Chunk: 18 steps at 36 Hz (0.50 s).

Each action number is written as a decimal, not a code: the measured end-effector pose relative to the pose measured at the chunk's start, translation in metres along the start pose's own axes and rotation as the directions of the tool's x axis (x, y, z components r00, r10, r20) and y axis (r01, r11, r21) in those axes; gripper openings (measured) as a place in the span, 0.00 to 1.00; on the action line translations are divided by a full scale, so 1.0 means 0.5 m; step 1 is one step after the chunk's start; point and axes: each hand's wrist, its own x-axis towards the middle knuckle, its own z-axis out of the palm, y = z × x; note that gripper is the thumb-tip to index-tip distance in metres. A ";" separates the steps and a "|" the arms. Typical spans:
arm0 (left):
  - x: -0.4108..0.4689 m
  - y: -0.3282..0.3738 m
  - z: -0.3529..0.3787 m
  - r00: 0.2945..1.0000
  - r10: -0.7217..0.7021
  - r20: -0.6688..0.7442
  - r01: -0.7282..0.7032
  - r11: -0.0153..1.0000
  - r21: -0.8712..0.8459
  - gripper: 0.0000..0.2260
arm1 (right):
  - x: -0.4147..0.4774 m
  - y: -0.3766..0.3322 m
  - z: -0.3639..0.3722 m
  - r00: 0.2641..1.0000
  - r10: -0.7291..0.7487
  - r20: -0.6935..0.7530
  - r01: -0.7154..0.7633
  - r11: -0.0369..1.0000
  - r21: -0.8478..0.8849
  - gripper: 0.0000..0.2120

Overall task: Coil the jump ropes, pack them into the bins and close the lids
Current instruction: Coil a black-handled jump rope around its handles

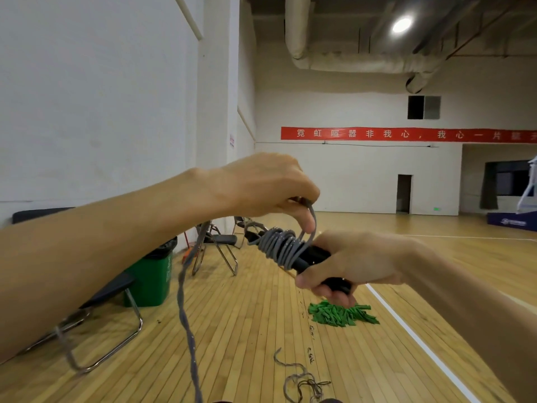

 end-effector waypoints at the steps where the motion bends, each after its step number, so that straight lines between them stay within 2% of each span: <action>1: -0.002 -0.002 0.007 1.000 0.004 -0.012 -0.005 0.999 -0.038 0.14 | -0.003 -0.002 0.002 1.000 -0.004 0.008 0.004 1.000 -0.017 0.07; 4: -0.004 0.001 0.018 0.996 -0.080 0.045 0.088 0.969 -0.230 0.22 | -0.011 -0.010 0.007 0.999 -0.015 0.033 0.018 0.997 -0.072 0.07; 10: -0.017 -0.017 0.026 0.961 -0.156 0.229 0.258 0.806 -0.532 0.21 | -0.020 -0.022 0.025 0.994 -0.089 0.062 0.097 0.986 -0.136 0.07; 13: -0.024 -0.022 0.027 0.949 -0.156 0.273 0.298 0.725 -0.621 0.18 | -0.023 -0.026 0.031 0.988 -0.153 0.037 0.156 0.982 -0.107 0.07; 16: -0.031 -0.036 0.036 0.943 -0.164 0.288 0.322 0.666 -0.673 0.22 | -0.024 -0.029 0.035 0.975 -0.223 0.006 0.223 0.973 -0.065 0.07; 18: -0.031 -0.041 0.036 0.935 -0.164 0.315 0.346 0.620 -0.704 0.21 | -0.023 -0.030 0.038 0.964 -0.265 -0.018 0.264 0.964 -0.039 0.07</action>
